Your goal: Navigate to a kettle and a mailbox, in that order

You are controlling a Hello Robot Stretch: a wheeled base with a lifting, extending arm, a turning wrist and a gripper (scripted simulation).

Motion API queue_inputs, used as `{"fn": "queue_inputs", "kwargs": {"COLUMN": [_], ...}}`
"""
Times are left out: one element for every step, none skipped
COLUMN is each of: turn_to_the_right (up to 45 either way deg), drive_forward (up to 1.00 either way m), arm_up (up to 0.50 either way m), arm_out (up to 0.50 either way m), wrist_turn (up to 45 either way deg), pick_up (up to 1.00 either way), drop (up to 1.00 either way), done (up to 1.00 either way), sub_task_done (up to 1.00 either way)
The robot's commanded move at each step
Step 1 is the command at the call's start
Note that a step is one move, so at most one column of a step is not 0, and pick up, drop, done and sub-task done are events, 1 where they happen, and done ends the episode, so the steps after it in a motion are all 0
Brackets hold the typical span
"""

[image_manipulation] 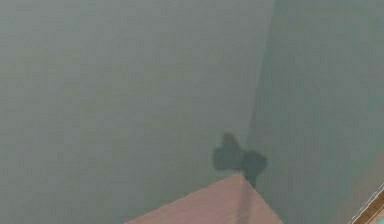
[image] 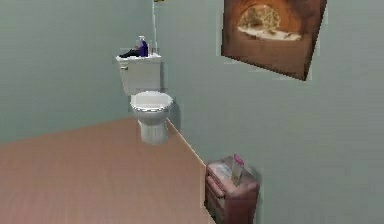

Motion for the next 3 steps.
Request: {"fn": "queue_inputs", "kwargs": {"turn_to_the_right": [0.0,12.0,0.0], "drive_forward": [0.15,0.0,0.0], "arm_up": [0.0,0.0,0.0], "arm_out": [0.0,0.0,0.0], "wrist_turn": [0.0,0.0,0.0], "pick_up": [0.0,0.0,0.0], "drop": [0.0,0.0,0.0], "done": [0.0,0.0,1.0], "sub_task_done": [0.0,0.0,0.0]}}
